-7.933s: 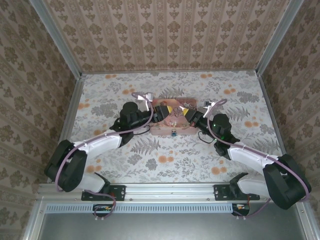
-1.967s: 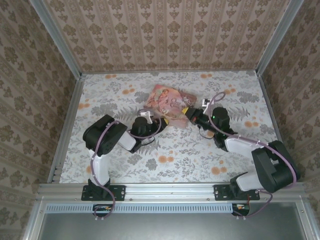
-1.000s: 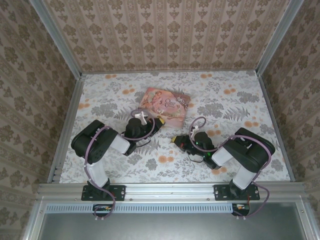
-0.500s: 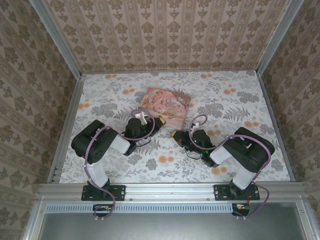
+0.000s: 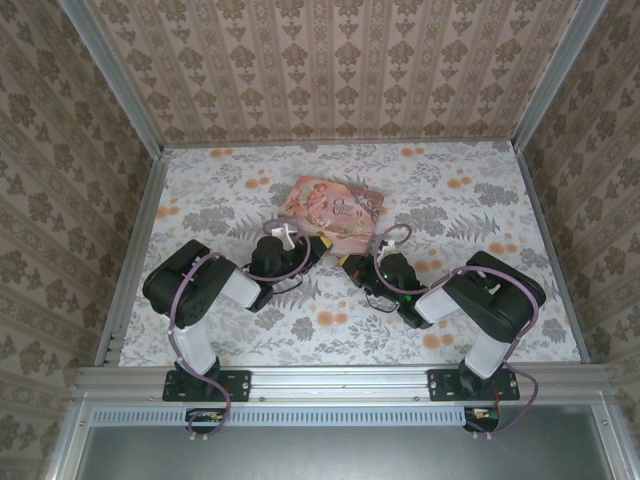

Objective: Unlock a padlock with a key

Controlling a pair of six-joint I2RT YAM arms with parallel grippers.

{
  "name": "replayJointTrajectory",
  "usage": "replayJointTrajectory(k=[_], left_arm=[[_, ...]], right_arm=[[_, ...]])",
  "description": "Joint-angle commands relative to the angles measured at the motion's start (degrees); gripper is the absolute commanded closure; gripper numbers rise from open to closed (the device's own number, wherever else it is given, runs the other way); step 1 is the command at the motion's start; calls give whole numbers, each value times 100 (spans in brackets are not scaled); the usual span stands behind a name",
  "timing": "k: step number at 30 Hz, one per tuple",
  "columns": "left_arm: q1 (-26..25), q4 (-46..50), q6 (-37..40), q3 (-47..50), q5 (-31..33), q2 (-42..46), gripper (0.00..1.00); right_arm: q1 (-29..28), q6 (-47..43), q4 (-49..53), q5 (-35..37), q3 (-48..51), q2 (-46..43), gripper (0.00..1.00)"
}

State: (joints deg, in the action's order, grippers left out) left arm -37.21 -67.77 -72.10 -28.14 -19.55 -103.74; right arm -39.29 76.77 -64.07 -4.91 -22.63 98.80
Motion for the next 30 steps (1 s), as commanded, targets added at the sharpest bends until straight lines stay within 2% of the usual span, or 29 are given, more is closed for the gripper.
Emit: replayJointTrajectory(k=[1, 30], left_arm=[[-67, -549, -51, -78, -137, 70, 100], [-76, -536, -7, -42, -137, 10, 100]], right_arm=[[-26, 66, 11, 119, -148, 135, 100], [106, 75, 89, 32, -307, 95, 100]])
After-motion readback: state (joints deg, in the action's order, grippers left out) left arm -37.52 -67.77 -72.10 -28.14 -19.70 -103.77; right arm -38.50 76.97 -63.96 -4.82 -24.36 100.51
